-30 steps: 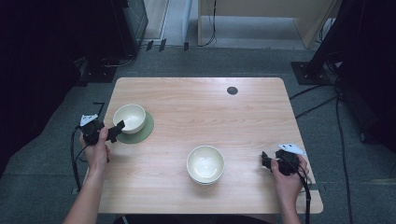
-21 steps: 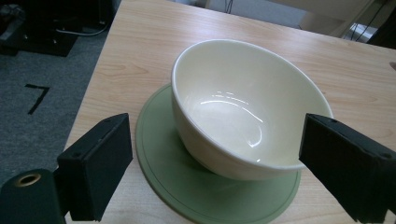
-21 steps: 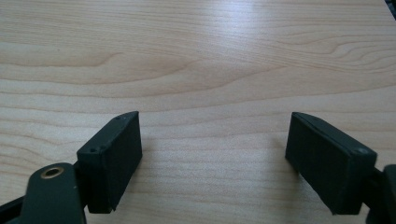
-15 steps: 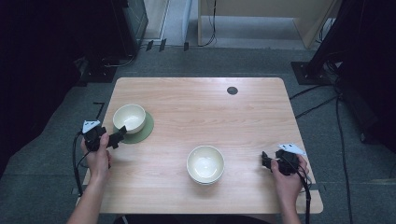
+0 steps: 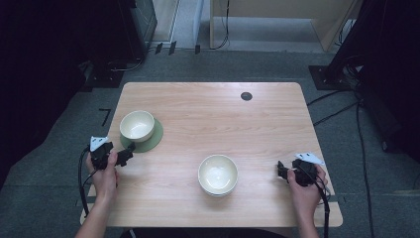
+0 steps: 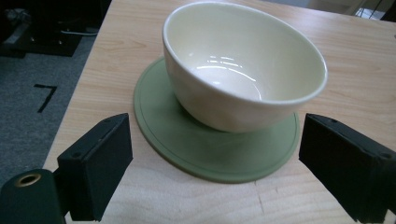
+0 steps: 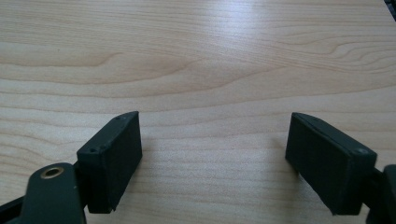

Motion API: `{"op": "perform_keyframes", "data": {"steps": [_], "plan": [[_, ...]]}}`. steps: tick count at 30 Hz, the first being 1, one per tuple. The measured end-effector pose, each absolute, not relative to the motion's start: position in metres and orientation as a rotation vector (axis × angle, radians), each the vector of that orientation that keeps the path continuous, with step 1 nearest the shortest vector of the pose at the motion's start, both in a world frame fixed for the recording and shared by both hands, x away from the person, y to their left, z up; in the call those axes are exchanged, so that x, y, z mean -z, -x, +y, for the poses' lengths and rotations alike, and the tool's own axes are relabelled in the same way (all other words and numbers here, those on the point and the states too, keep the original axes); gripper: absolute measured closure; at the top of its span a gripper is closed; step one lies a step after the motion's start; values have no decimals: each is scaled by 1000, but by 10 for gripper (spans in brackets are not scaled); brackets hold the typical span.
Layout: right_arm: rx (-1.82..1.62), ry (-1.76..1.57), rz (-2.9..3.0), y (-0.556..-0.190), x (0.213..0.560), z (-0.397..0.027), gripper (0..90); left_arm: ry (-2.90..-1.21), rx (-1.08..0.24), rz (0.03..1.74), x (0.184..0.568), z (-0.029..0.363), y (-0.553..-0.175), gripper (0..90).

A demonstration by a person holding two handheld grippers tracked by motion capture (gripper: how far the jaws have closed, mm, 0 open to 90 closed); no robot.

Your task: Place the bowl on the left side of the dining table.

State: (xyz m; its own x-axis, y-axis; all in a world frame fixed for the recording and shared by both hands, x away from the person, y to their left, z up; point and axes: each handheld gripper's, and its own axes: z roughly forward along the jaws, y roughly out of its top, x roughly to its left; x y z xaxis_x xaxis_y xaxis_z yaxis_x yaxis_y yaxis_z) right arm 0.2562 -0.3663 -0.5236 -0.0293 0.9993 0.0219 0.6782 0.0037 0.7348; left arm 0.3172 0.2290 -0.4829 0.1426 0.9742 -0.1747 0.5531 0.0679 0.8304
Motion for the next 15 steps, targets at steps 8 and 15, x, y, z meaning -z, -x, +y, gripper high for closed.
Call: {"op": "perform_keyframes", "data": {"steps": [8,15], "plan": [[-793,-1725,1760,-256,524,-366,185,-1609,-635,1505,484,228,-310,95],[-792,-1723,1760,-256,524,-366,185,-1612,-634,1492,485,229,-301,95]]}}
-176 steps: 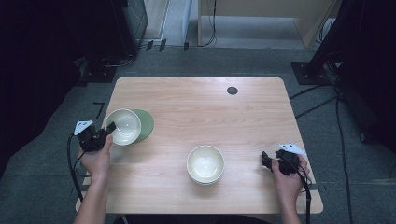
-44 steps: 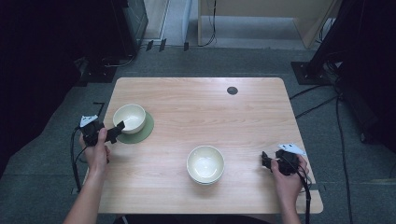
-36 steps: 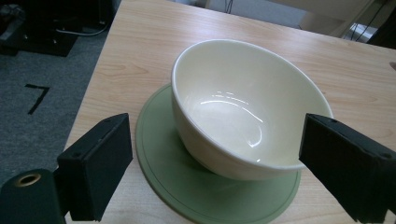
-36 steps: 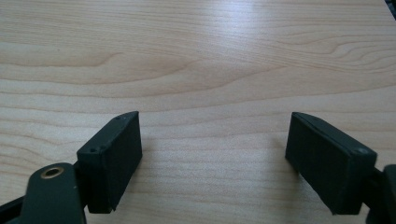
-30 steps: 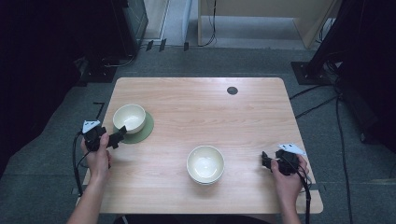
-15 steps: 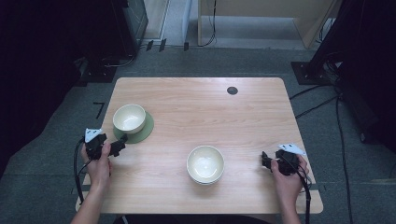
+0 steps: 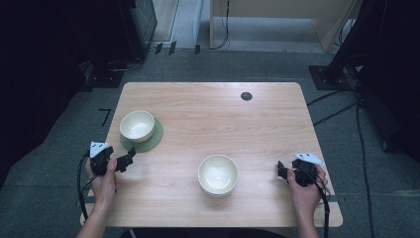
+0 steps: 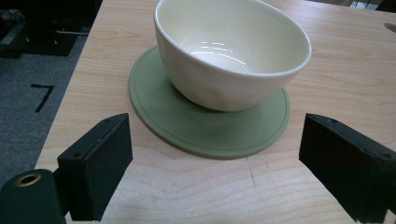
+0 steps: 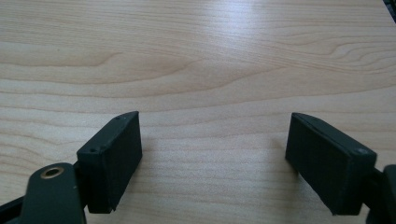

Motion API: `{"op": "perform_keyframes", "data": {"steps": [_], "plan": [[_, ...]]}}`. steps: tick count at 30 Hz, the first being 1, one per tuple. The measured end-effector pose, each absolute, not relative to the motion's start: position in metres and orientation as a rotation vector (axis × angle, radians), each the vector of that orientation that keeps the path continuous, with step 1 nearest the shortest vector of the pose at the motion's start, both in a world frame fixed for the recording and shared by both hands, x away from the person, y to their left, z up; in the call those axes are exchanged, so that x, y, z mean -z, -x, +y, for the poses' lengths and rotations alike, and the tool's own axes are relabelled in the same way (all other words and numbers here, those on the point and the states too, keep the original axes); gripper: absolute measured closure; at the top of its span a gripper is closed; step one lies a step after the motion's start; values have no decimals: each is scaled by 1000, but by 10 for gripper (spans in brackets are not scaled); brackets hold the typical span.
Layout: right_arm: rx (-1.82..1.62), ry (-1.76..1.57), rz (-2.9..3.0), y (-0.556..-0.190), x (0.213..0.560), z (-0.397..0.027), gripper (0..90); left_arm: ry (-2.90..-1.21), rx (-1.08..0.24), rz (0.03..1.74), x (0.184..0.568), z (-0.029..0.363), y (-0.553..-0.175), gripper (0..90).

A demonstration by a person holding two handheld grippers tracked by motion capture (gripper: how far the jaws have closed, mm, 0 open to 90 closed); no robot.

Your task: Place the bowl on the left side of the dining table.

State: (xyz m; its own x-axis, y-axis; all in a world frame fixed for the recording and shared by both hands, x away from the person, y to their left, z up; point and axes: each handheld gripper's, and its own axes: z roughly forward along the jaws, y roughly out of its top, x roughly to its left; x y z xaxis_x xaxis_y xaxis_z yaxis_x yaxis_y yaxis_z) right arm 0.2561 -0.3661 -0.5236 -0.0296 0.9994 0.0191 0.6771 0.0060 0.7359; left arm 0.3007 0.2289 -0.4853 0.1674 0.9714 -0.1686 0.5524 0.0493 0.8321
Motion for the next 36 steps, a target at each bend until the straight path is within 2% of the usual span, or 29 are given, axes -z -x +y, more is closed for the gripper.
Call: {"op": "perform_keyframes", "data": {"steps": [36], "plan": [[-788,-1720,1759,-256,524,-365,185,-1663,-614,1523,508,256,-260,95]]}}
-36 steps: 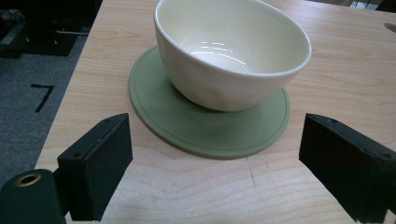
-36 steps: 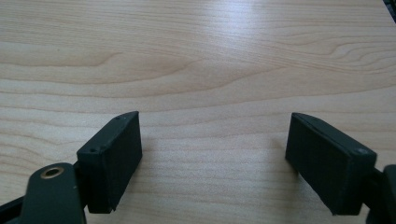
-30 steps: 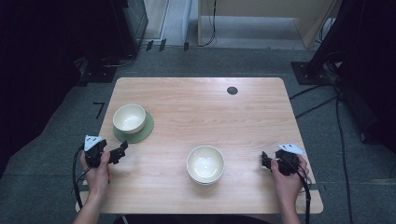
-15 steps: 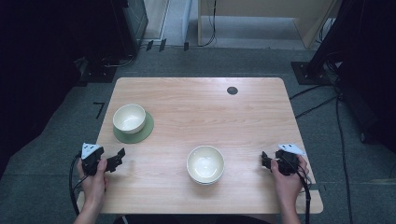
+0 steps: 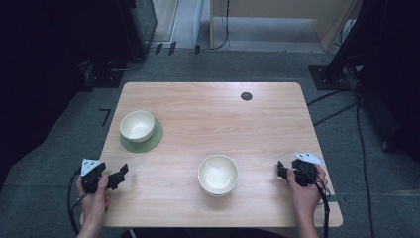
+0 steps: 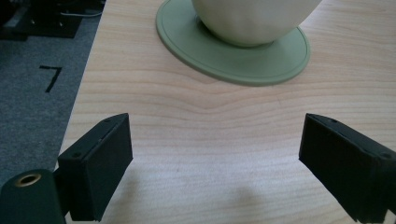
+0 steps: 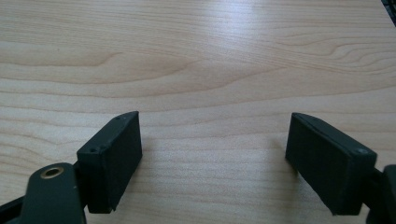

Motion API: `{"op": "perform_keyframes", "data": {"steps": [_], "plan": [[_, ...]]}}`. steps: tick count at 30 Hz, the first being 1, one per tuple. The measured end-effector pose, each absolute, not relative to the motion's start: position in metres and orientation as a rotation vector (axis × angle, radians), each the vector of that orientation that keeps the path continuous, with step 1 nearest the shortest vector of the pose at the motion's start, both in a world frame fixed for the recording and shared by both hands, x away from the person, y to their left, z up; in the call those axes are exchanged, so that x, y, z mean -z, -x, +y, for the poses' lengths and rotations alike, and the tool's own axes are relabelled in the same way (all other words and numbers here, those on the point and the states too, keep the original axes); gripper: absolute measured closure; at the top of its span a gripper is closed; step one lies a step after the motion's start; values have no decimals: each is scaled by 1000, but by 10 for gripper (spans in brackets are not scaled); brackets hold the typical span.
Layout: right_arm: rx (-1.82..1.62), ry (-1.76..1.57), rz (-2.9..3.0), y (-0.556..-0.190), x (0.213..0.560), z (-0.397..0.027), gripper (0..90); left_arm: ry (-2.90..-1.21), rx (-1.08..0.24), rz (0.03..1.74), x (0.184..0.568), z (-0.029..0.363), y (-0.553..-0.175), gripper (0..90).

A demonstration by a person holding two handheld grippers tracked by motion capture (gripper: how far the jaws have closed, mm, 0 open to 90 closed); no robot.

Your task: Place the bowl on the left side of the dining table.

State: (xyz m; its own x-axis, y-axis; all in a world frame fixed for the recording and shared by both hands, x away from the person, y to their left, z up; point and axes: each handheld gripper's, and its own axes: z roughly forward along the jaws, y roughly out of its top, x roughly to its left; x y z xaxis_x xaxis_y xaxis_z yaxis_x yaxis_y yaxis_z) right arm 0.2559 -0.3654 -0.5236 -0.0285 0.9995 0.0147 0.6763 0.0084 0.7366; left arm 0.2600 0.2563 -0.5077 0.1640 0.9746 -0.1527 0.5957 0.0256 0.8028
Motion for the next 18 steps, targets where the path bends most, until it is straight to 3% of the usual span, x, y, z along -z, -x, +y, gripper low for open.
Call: {"op": "perform_keyframes", "data": {"steps": [18], "plan": [[-789,-1720,1760,-256,524,-365,185,-1688,-590,1520,509,260,-257,95]]}}
